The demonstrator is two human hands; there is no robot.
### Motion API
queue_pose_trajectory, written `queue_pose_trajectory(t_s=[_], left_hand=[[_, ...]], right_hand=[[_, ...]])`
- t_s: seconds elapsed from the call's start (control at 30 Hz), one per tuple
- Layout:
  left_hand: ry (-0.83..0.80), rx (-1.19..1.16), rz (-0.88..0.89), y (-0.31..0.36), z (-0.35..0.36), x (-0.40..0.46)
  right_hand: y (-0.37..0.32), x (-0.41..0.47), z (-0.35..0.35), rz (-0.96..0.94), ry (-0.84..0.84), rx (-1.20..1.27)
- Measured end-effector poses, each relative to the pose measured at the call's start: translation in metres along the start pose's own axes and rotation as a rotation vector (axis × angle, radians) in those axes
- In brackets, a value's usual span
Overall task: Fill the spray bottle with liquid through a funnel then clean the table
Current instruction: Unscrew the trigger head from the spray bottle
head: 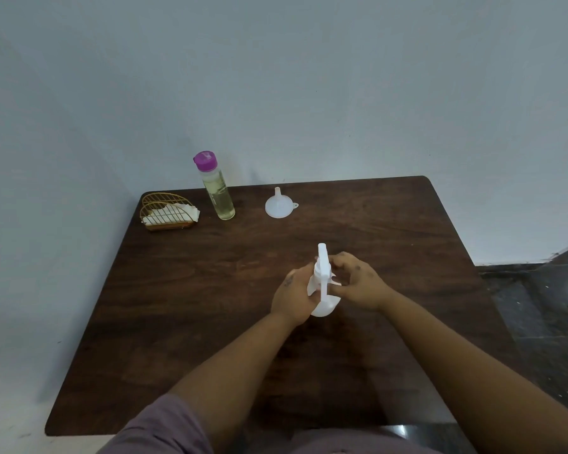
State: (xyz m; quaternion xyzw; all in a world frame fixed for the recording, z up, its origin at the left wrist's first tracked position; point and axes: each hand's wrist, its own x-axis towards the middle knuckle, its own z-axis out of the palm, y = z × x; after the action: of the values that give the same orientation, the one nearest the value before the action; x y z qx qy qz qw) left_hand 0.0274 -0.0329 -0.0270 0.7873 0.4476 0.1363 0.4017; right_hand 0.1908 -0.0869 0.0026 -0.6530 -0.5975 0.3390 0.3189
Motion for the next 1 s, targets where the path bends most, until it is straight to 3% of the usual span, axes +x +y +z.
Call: queue_pose_trajectory(t_s=[0.1, 0.17, 0.4, 0.6, 0.73, 0.83, 1.0], left_hand=[[0.005, -0.019, 0.011, 0.001, -0.001, -0.001], [-0.003, -0.022, 0.004, 0.002, -0.001, -0.001], [-0.018, -0.018, 0.008, 0.004, -0.002, -0.002], [-0.008, -0.023, 0.022, 0.005, -0.002, -0.005], [-0.028, -0.034, 0.014, 0.007, -0.005, -0.005], [-0.049, -0.035, -0.007, 0.01, -0.008, -0.005], [-0.041, -0.035, -0.001, 0.012, -0.009, -0.007]], right_hand=[[-0.008, 0.001, 0.011, 0.003, 0.199, 0.083], [-0.007, -0.001, 0.01, 0.02, 0.23, 0.101], [0.003, -0.003, -0.006, 0.112, -0.166, 0.067], [-0.007, 0.002, 0.028, 0.078, 0.204, -0.008], [-0.007, -0.005, 0.021, 0.012, 0.29, 0.083], [-0.006, -0.01, 0.011, 0.027, 0.247, 0.196], [-0.005, -0.004, 0.008, 0.035, 0.074, 0.094]])
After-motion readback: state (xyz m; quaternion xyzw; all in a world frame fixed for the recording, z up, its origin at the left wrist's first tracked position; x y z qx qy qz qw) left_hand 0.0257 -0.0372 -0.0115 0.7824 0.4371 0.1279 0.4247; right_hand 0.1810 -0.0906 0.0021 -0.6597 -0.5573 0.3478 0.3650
